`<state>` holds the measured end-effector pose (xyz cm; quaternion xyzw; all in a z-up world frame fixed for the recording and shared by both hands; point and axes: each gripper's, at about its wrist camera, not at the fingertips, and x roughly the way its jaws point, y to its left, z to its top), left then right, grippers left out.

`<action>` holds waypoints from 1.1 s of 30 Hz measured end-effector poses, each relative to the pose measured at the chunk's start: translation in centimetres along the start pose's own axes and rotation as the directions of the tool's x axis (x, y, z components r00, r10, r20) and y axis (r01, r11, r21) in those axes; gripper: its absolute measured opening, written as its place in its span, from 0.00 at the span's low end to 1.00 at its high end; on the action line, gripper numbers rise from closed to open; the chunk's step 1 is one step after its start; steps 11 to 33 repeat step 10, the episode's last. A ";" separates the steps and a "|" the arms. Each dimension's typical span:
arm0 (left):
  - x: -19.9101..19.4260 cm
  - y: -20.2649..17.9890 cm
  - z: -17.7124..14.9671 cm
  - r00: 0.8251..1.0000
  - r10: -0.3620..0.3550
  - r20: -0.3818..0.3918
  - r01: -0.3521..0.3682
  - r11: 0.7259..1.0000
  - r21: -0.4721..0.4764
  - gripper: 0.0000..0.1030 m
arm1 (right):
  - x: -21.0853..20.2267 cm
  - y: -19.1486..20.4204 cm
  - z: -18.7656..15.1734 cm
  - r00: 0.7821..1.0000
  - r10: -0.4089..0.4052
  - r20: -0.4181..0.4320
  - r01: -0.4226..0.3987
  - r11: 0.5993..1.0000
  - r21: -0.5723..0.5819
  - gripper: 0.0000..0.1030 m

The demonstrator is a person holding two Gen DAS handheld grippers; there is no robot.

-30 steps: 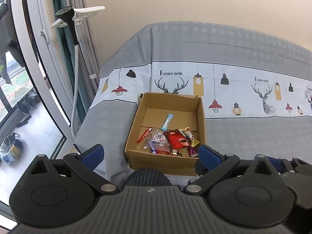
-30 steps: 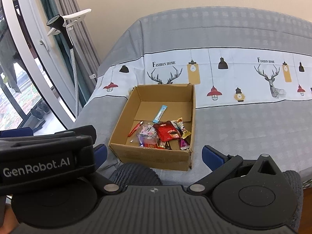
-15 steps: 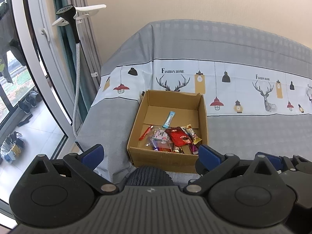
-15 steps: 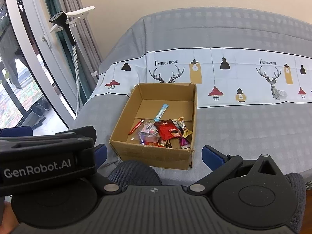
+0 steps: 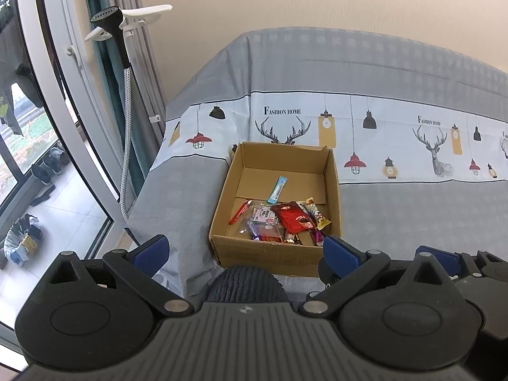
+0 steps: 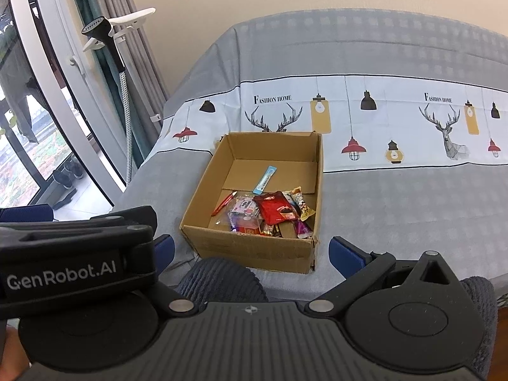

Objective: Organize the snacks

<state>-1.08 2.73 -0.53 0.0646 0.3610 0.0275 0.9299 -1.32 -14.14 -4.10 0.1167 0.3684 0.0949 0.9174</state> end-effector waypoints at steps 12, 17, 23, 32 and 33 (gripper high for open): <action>0.5 -1.0 0.0 1.000 0.007 -0.010 -0.007 1.000 0.026 1.00 | 0.4 -0.7 -0.3 1.000 0.003 -0.004 -0.003 1.000 0.022 0.99; 0.5 -1.0 0.0 1.000 0.007 -0.010 -0.007 1.000 0.026 1.00 | 0.4 -0.7 -0.3 1.000 0.003 -0.004 -0.003 1.000 0.022 0.99; 0.5 -1.0 0.0 1.000 0.007 -0.010 -0.007 1.000 0.026 1.00 | 0.4 -0.7 -0.3 1.000 0.003 -0.004 -0.003 1.000 0.022 0.99; 0.5 -1.0 0.0 1.000 0.007 -0.010 -0.007 1.000 0.026 1.00 | 0.4 -0.7 -0.3 1.000 0.003 -0.004 -0.003 1.000 0.022 0.99; 0.5 -1.0 0.0 1.000 0.007 -0.010 -0.007 1.000 0.026 1.00 | 0.4 -0.7 -0.3 1.000 0.003 -0.004 -0.003 1.000 0.022 0.99</action>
